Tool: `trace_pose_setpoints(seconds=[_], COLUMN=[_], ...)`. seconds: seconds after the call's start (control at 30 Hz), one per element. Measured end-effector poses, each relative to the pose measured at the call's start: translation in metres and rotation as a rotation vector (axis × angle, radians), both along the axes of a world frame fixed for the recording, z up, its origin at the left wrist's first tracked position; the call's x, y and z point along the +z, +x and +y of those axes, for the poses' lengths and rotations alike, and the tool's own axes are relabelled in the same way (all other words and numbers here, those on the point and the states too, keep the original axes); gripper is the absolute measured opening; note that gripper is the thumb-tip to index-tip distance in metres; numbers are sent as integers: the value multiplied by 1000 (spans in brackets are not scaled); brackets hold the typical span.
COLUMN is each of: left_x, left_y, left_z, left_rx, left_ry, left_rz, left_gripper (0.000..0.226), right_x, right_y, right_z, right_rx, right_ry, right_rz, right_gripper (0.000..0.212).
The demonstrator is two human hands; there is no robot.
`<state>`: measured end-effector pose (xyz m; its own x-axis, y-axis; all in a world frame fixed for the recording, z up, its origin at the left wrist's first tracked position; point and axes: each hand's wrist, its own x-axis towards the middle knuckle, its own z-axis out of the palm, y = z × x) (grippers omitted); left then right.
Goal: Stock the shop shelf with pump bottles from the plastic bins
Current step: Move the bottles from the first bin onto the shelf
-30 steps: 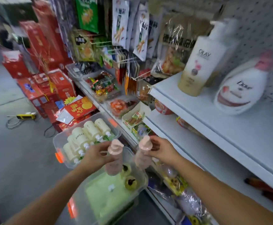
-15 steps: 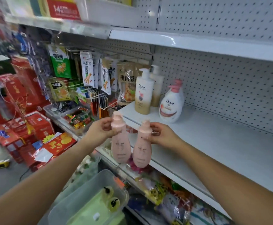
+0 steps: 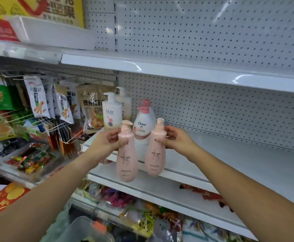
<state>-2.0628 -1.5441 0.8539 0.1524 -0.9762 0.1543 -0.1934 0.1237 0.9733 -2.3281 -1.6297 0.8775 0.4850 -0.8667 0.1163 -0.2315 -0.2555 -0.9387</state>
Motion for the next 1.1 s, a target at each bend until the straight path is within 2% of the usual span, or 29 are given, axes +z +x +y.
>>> trace_pose_setpoints(seconds=[0.17, 0.3, 0.47, 0.7, 0.77, 0.87, 0.9, 1.0, 1.1], left_x=[8, 13, 16, 13, 10, 8, 7, 3, 2], left_y=[6, 9, 4, 2, 2, 2, 2, 2, 5], left_z=[-41, -66, -86, -104, -108, -110, -111, -114, -119], left_rx=[-106, -195, -202, -234, -241, -254, -249, -256, -261], left_ry=[-13, -14, -9, -18, -21, -19, -13, -31, -38], left_rz=[-2, -16, -5, 26, 49, 66, 69, 60, 52], left_gripper=[30, 40, 46, 38, 44, 64, 65, 45, 50], right_x=[6, 9, 14, 22, 19, 12, 10, 3, -1], right_y=[-1, -2, -6, -7, -7, -5, -3, 3, 9], right_z=[-24, -40, -61, -104, -115, -132, -136, -149, -159], right_rx=[-113, -219, -300, -339, -350, -372, -376, -374, -363], right_ry=[-46, -74, -88, -94, -89, -81, -73, -69, -82], right_rz=[8, -5, 16, 79, 91, 89, 86, 73, 78], right_gripper=[36, 35, 32, 37, 38, 39, 39, 40, 37])
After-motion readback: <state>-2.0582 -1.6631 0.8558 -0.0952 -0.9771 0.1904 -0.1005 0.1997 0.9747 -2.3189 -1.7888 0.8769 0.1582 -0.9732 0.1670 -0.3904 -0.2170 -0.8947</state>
